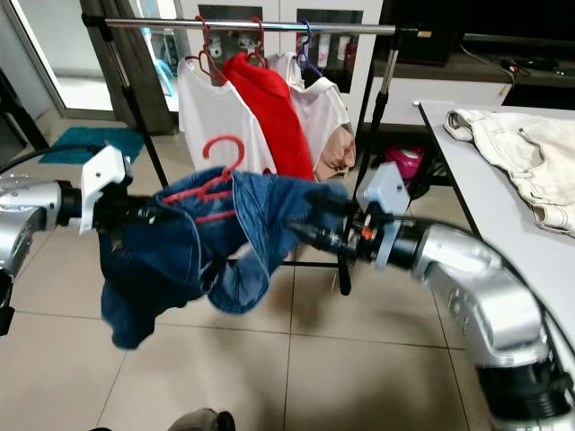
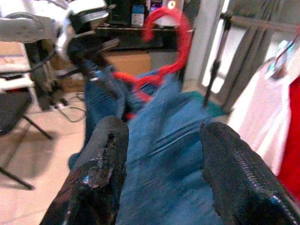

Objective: Hang hanger

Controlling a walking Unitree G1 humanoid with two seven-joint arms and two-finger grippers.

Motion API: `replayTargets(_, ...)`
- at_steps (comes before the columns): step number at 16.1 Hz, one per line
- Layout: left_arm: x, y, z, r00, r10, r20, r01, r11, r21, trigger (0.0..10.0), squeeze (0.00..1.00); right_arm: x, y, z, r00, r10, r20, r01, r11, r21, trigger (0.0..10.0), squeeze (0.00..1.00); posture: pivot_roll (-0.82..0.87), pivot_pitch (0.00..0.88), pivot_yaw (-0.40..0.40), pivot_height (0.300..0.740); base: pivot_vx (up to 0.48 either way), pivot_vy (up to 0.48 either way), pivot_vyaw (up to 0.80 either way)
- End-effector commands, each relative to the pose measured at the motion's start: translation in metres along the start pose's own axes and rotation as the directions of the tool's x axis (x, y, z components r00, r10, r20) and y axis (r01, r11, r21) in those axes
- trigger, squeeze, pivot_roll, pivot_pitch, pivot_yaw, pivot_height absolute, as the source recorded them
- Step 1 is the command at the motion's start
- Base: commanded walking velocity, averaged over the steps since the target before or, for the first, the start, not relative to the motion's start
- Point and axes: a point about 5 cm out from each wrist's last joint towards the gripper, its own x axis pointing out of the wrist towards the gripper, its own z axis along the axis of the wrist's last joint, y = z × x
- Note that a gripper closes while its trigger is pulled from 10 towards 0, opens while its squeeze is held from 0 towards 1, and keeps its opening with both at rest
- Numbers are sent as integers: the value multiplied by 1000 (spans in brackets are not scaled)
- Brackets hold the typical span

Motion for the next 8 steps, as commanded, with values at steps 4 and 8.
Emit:
replayTargets(4, 5, -8, 20, 984, -154, 88, 147, 986, 75, 0, 0, 10, -11, 3, 999, 30, -41, -35, 990, -134, 10000, 1000, -110, 0, 67, 740, 0, 0, 0)
replayTargets(8, 3, -11, 25, 973, -217, 84, 206, 971, 124, 0, 0, 17, -7, -5, 981, 163, -104, -177, 974, -139, 10000, 1000, -102, 0, 54, 740, 0, 0, 0)
